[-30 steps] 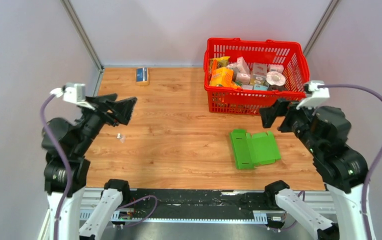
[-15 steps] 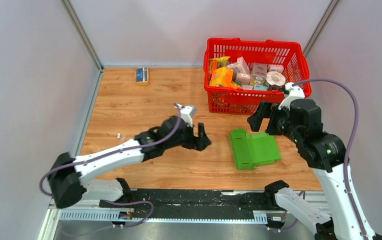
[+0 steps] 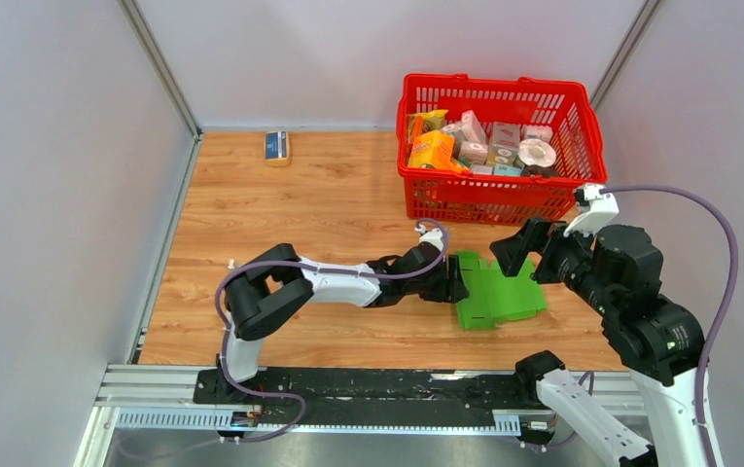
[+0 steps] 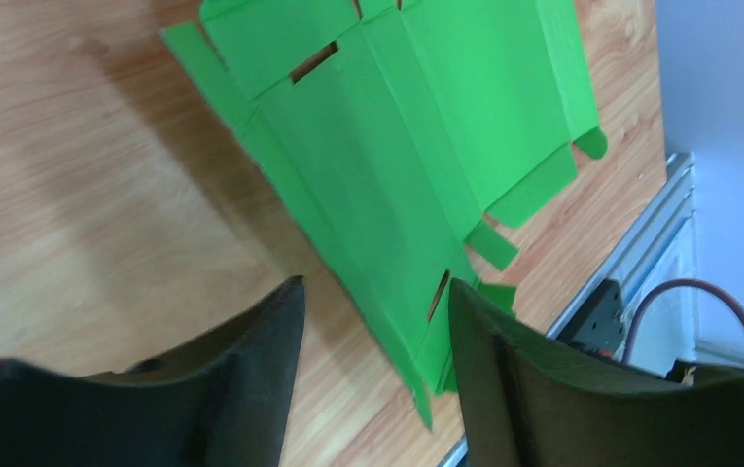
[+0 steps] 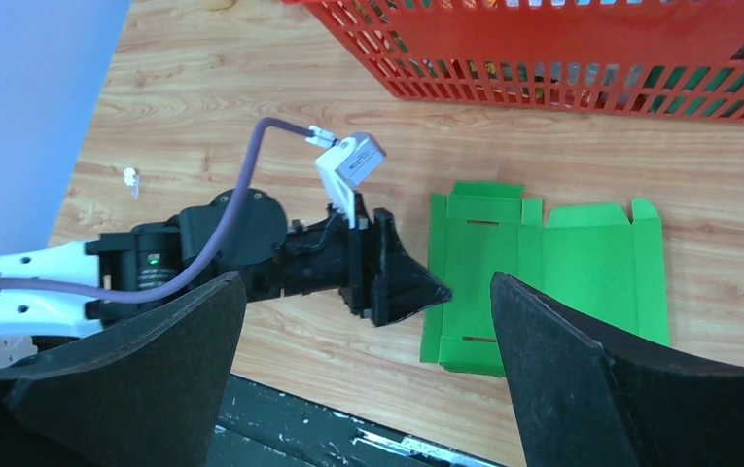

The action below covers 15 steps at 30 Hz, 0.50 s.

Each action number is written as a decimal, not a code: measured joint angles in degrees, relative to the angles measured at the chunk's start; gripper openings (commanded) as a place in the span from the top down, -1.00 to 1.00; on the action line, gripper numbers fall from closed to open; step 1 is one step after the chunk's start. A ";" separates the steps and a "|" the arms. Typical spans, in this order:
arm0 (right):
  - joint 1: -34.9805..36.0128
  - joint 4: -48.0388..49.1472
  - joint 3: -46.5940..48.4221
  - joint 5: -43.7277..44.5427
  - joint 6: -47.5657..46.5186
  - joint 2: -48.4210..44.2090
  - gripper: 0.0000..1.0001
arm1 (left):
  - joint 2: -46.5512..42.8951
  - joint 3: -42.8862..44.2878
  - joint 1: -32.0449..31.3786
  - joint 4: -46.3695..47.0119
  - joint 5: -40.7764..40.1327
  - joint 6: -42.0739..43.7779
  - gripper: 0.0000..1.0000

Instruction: Fold the paper box

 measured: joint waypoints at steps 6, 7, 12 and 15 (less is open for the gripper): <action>0.00 0.35 -2.36 -1.07 0.46 -0.68 -1.00 | 4.57 1.70 0.07 4.24 2.95 -2.32 0.94; 0.00 0.63 -2.95 -1.44 0.48 -0.76 -1.00 | 4.33 1.40 0.09 4.61 2.97 -2.27 1.00; 0.00 2.71 -7.04 -6.01 0.44 -0.15 -1.00 | -3.21 -6.14 0.94 4.28 3.67 2.47 1.00; 0.00 4.26 -9.29 -9.11 0.09 1.99 -0.99 | -14.99 -14.01 2.36 0.85 4.31 6.36 1.00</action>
